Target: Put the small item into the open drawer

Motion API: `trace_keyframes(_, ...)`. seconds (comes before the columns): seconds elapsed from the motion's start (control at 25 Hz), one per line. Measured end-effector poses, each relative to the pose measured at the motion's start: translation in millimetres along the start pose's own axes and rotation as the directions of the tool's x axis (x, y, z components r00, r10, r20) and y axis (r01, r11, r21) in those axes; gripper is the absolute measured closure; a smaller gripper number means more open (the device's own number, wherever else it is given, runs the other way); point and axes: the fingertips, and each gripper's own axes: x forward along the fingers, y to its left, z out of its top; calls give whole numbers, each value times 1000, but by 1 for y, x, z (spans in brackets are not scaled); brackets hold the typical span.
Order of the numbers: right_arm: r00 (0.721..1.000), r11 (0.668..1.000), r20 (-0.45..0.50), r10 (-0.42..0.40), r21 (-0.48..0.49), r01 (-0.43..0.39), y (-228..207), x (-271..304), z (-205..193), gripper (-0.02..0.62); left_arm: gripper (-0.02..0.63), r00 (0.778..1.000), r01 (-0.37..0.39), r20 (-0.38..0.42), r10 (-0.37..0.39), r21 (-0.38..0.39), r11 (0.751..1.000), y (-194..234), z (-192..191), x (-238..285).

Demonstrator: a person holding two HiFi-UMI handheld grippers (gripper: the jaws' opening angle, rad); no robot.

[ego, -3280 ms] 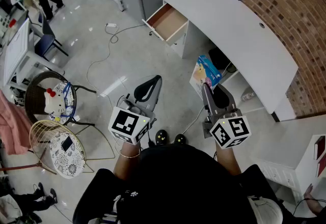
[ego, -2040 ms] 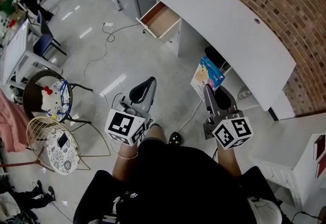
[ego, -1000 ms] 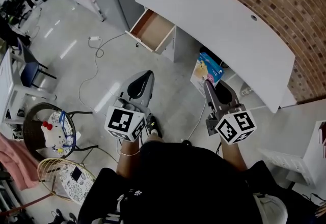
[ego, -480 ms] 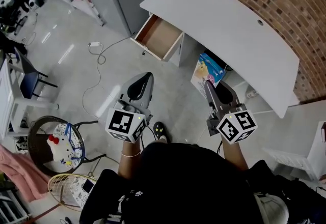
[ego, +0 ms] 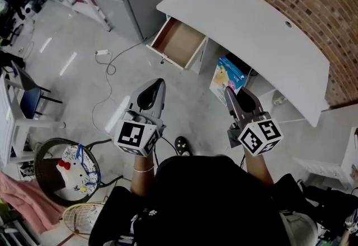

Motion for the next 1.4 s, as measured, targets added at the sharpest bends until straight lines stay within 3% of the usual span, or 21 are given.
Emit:
trace_keyframes(0.4,1000,999,-7,-27,-17,27,15,27,1,494,614,1000,8,0,-8,-16,1000,34,-2,-10)
trace_keyframes(0.96,999,1000,-29,13,-18,-13,17,76,-4,494,614,999,-39,-30,39,-18,999,72,-10,-15)
trace_keyframes(1.4,999,999,-37,31,-4,-31,10,151,-5,494,614,998,-59,-39,59,-3,998,138,-4,16)
